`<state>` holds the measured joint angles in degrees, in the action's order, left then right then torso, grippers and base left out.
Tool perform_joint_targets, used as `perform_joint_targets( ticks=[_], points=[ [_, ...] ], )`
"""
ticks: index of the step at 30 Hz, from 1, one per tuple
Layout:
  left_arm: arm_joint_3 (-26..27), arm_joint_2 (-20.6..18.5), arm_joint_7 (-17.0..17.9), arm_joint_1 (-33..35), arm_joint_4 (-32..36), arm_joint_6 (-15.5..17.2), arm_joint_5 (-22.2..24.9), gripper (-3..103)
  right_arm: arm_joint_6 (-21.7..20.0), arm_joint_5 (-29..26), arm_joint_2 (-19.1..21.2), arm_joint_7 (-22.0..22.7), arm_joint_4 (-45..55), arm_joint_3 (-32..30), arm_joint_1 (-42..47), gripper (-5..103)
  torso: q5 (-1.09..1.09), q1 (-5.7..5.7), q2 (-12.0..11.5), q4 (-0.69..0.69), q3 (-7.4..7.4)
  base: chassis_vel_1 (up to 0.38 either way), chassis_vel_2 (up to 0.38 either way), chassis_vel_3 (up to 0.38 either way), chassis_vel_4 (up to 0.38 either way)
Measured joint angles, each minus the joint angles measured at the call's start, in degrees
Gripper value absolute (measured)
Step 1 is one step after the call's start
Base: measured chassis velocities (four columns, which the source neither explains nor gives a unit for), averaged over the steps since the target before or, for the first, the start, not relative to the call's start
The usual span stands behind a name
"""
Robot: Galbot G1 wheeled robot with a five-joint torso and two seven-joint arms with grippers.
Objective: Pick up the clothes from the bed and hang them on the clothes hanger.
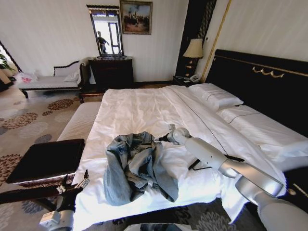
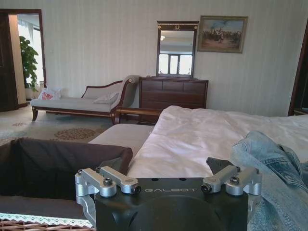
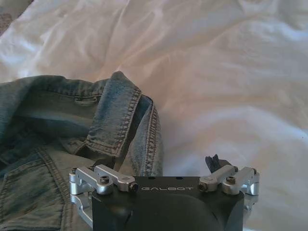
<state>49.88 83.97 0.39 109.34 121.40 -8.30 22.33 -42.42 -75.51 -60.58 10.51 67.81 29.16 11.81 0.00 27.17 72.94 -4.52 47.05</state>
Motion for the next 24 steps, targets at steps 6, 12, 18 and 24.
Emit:
perform_joint_targets(
  ticks=[6, 12, 18, 24],
  points=[
    [0.12, 0.04, 0.04, 0.00, 0.04, 0.04, 0.02, 100, 0.07, -0.07, -0.35, -0.95, -1.22, 0.97, -0.50, 100, 0.00, 0.00, 0.00, 0.02, 0.00, 0.000, 0.000, 0.000, 0.000],
    [0.08, -0.06, 0.08, -0.23, 0.00, 0.08, 0.07, 100, 0.15, -0.34, 0.85, -0.93, 0.72, 1.10, 0.20, 88, 0.00, 0.00, 0.00, 0.00, 0.00, 0.000, 0.000, 0.000, 0.000],
    [-0.01, -0.20, 0.15, -0.44, -0.14, 0.22, 0.08, 100, 0.20, -1.10, 1.64, -0.29, 2.68, -0.41, 1.16, 60, 0.00, 0.00, 0.00, 0.00, 0.00, 0.000, 0.000, 0.000, 0.000],
    [-0.24, -0.40, 0.36, -0.88, -0.31, 0.77, 0.09, 100, 0.22, -1.62, 2.01, 0.10, 3.93, -1.05, 1.75, 44, 0.00, 0.00, 0.00, 0.01, 0.00, 0.000, 0.000, 0.000, 0.000]
  ],
)
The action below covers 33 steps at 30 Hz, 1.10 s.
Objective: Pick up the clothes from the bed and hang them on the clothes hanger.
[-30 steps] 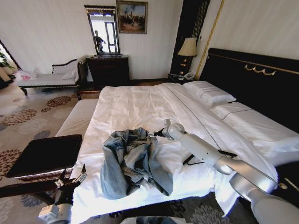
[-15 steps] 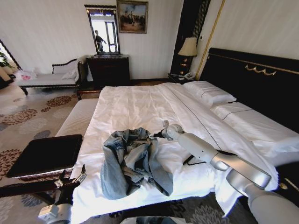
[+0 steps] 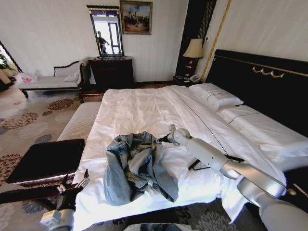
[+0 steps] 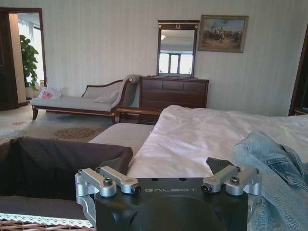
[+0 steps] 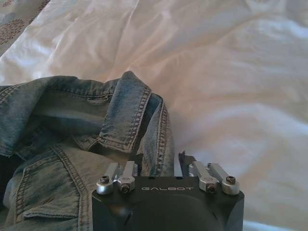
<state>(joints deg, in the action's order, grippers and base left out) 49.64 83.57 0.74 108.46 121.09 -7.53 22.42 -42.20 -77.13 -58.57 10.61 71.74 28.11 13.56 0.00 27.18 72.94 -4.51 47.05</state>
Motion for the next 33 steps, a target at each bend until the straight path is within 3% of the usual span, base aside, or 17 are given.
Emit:
perform_joint_targets(
  ticks=[1, 5, 12, 20, 23, 26, 27, 30, 31, 33],
  points=[
    [0.00, 0.00, 0.00, 0.00, 0.00, 0.00, 0.00, 100, 0.00, 0.00, 0.00, 0.00, 0.00, 0.00, 0.00, 44, 0.00, 0.00, 0.00, 0.00, 0.00, 0.000, 0.000, 0.000, 0.000],
    [-0.65, -1.02, 0.61, -1.05, -0.05, 1.51, 0.59, 100, 0.02, -0.04, 0.15, 0.20, 1.16, -0.09, 0.53, 22, 0.00, 0.00, 0.00, 0.00, 0.00, 0.000, 0.000, 0.000, 0.000],
    [-1.47, -2.17, 1.39, -2.47, -0.21, 3.63, 2.11, 100, 0.05, -0.08, 0.10, 0.29, 1.81, -0.54, 0.75, 3, 0.00, 0.00, 0.00, 0.01, 0.00, 0.000, 0.000, 0.000, 0.000],
    [-2.28, -7.90, 4.18, -8.29, -0.60, 11.31, 9.20, 100, 0.06, -0.03, 0.44, 0.52, 3.25, -1.26, 1.24, 2, 0.01, 0.00, 0.00, 0.00, 0.00, 0.000, 0.000, 0.000, 0.000],
    [-2.57, -9.95, 4.41, -9.55, -0.82, 12.31, 10.05, 100, 0.06, 0.12, 0.59, 0.57, 3.60, -1.33, 1.41, 2, 0.02, 0.00, 0.00, 0.00, 0.00, 0.000, 0.000, 0.000, 0.000],
    [-3.60, -16.54, 3.71, -11.40, -0.54, 14.72, 14.61, 100, 0.07, 0.46, 0.88, 0.55, 4.34, -1.39, 1.57, 2, 0.02, 0.00, 0.00, 0.00, 0.01, 0.000, 0.000, 0.000, 0.000],
    [-3.60, -16.54, 3.71, -11.40, -0.54, 14.72, 14.61, 100, 0.07, 0.46, 0.88, 0.55, 4.34, -1.39, 1.57, 2, 0.02, 0.00, 0.00, 0.00, 0.01, 0.000, 0.000, 0.000, 0.000],
    [-4.37, -20.75, 2.21, -12.62, -0.64, 16.15, 18.62, 100, 0.07, 0.48, 0.85, 0.54, 4.59, -1.75, 1.68, 2, 0.00, 0.00, 0.00, 0.01, 0.00, 0.000, 0.000, 0.000, 0.000],
    [-5.29, -23.82, 1.10, -13.84, -1.61, 16.88, 21.26, 100, 0.07, 0.55, 0.84, 0.38, 4.76, -2.04, 1.86, 2, 0.02, 0.00, 0.00, 0.01, 0.00, 0.000, 0.000, 0.000, 0.000],
    [-5.73, -25.22, 0.51, -14.43, -2.14, 17.06, 22.06, 100, 0.07, 0.68, 0.82, 0.30, 4.83, -2.22, 1.97, 2, 0.01, 0.00, 0.00, 0.00, 0.00, 0.000, 0.000, 0.000, 0.000]
  ],
)
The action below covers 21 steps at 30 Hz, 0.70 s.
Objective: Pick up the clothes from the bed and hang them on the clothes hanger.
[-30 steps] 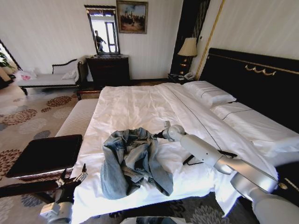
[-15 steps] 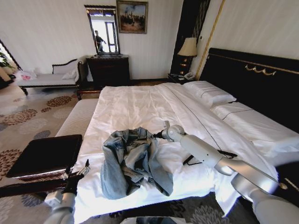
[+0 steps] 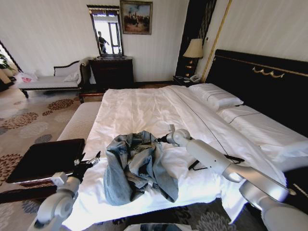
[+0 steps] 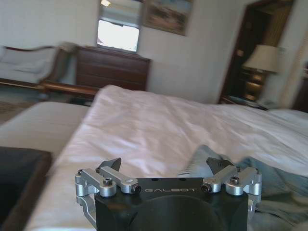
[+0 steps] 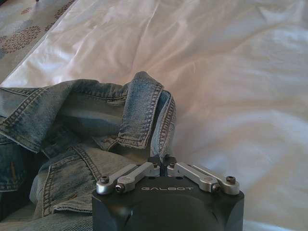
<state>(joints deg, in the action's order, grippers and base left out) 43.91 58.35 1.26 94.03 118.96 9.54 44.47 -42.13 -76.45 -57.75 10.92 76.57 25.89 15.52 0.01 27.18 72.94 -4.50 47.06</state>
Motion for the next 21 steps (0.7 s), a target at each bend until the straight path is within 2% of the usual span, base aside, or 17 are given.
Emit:
perform_joint_targets(
  ticks=[1, 4, 5, 8, 10, 14, 16, 18, 21],
  points=[
    [-0.29, -1.15, -0.50, -0.43, -0.40, 0.13, 0.51, 100, 0.00, 0.08, -0.01, -0.03, 0.05, -0.14, 0.12, 2, 0.01, 0.00, 0.00, 0.00, 0.00, 0.000, 0.000, 0.000, 0.000],
    [-1.45, -8.33, -2.29, -2.80, -2.52, 1.45, 4.17, 100, 0.00, 0.23, -0.18, -0.12, 0.39, -1.11, 0.85, 2, -0.01, 0.00, 0.00, -0.01, 0.00, 0.000, 0.000, 0.000, 0.000],
    [-1.45, -8.33, -2.29, -2.80, -2.52, 1.45, 4.17, 100, 0.00, 0.23, -0.18, -0.12, 0.39, -1.11, 0.85, 2, -0.01, 0.00, 0.00, -0.01, 0.00, 0.000, 0.000, 0.000, 0.000],
    [-3.29, -14.54, -3.68, -5.41, -5.55, 2.00, 8.13, 100, 0.00, 0.47, -0.34, -0.12, 0.51, -1.83, 1.55, 2, -0.03, 0.00, 0.00, -0.01, 0.00, 0.000, 0.000, 0.000, 0.000],
    [-3.88, -15.22, -3.79, -5.88, -6.03, 2.05, 8.77, 100, 0.00, 0.48, -0.34, -0.12, 0.58, -1.93, 1.66, 2, -0.02, 0.00, 0.00, -0.01, 0.00, 0.000, 0.000, 0.000, 0.000],
    [-10.13, -18.00, -3.90, -10.46, -8.98, 2.65, 11.39, 100, 0.00, 0.53, -0.12, -0.29, 1.09, -2.19, 1.69, 2, -0.01, 0.00, 0.00, 0.00, 0.00, 0.000, 0.000, 0.000, 0.000],
    [-10.58, -18.08, -3.90, -10.82, -9.22, 2.71, 11.42, 100, 0.00, 0.53, -0.12, -0.29, 1.10, -2.21, 1.67, 2, -0.01, 0.00, 0.00, 0.00, 0.00, 0.000, 0.000, 0.000, 0.000],
    [-14.16, -18.23, -3.64, -14.67, -12.13, 3.08, 11.73, 100, 0.00, 0.30, -0.03, -0.30, 1.51, -2.42, 1.19, 2, 0.00, 0.00, 0.00, -0.01, 0.00, 0.000, 0.000, 0.000, 0.000],
    [-16.17, -18.27, -3.46, -17.07, -13.63, 3.48, 12.57, 100, 0.00, 0.04, 0.18, -0.29, 1.99, -2.42, 0.93, 2, 0.00, 0.01, -0.01, 0.00, 0.00, 0.000, 0.000, 0.000, 0.000]
  ],
)
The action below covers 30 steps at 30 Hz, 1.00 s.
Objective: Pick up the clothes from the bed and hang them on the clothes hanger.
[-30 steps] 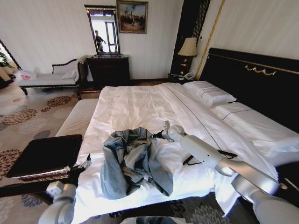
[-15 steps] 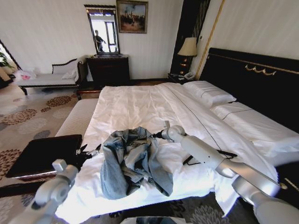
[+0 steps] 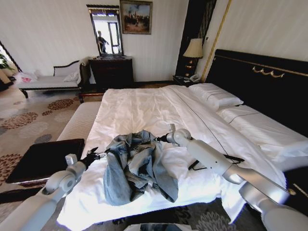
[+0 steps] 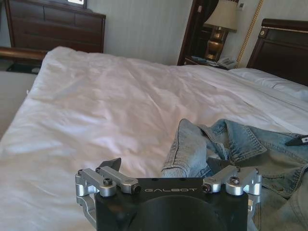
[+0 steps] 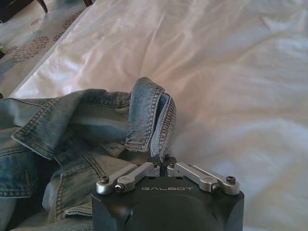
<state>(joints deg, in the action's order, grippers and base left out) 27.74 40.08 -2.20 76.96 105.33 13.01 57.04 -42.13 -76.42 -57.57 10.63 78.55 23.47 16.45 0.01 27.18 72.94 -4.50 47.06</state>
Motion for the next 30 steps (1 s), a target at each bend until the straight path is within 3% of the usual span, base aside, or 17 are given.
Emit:
perform_joint_targets(
  ticks=[6, 17, 20, 22, 23, 24, 26, 28, 29, 30],
  points=[
    [-5.23, -0.13, 0.44, -5.97, -3.78, 0.23, -2.09, 103, 0.00, -0.81, 0.63, 0.12, 1.01, 0.20, -0.49, 2, -0.01, 0.00, 0.00, -0.01, 0.00, 0.000, 0.000, 0.000, 0.000],
    [-12.53, 1.12, 1.01, -11.82, -6.30, 0.85, -1.45, 91, -0.01, -1.61, 0.74, 0.38, 1.60, 0.62, -1.81, 2, -0.01, -0.01, 0.00, -0.01, 0.00, 0.000, 0.000, 0.000, 0.000],
    [-12.49, 1.48, 1.12, -11.91, -6.50, 0.90, -0.75, 76, -0.01, -1.71, 0.83, 0.51, 1.73, 0.64, -1.90, 2, -0.01, -0.01, 0.00, 0.00, 0.00, 0.000, 0.000, 0.000, 0.000],
    [-12.28, 1.48, 1.14, -11.80, -6.50, 0.90, -0.59, 76, -0.01, -1.71, 0.88, 0.53, 1.73, 0.66, -1.90, 2, -0.01, -0.01, 0.00, 0.00, 0.00, 0.000, 0.000, 0.000, 0.000],
    [-11.90, 1.49, 1.19, -11.52, -6.50, 0.90, -0.40, 64, 0.00, -1.71, 0.90, 0.55, 1.73, 0.71, -1.90, 2, -0.01, -0.01, 0.00, 0.00, 0.00, 0.000, 0.000, 0.000, 0.000],
    [-11.71, 1.53, 1.22, -11.39, -6.50, 0.90, -0.35, 64, -0.01, -1.71, 0.90, 0.55, 1.70, 0.72, -1.89, 2, -0.01, -0.01, 0.00, 0.00, 0.00, 0.000, 0.000, 0.000, 0.000],
    [-11.34, 1.65, 1.47, -11.06, -6.41, 0.89, -0.29, 54, -0.01, -1.69, 0.76, 0.57, 1.64, 0.74, -1.77, 2, -0.01, -0.01, 0.00, 0.00, -0.01, 0.000, 0.000, 0.000, 0.000],
    [-11.31, 1.67, 1.55, -11.00, -6.37, 0.88, -0.28, 54, -0.01, -1.68, 0.73, 0.57, 1.64, 0.74, -1.74, 2, -0.01, -0.01, 0.00, 0.00, -0.01, 0.000, 0.000, 0.000, 0.000],
    [-11.19, 1.68, 1.78, -10.73, -6.12, 0.85, -0.28, 43, -0.01, -1.66, 0.62, 0.58, 1.65, 0.75, -1.57, 2, -0.01, -0.01, 0.00, 0.00, 0.00, 0.000, 0.000, 0.000, 0.000],
    [-11.07, 1.68, 1.86, -10.55, -5.91, 0.84, -0.28, 43, -0.01, -1.65, 0.60, 0.59, 1.74, 0.75, -1.42, 2, -0.01, -0.01, 0.00, 0.00, 0.00, 0.000, 0.000, 0.000, 0.000]
  ],
)
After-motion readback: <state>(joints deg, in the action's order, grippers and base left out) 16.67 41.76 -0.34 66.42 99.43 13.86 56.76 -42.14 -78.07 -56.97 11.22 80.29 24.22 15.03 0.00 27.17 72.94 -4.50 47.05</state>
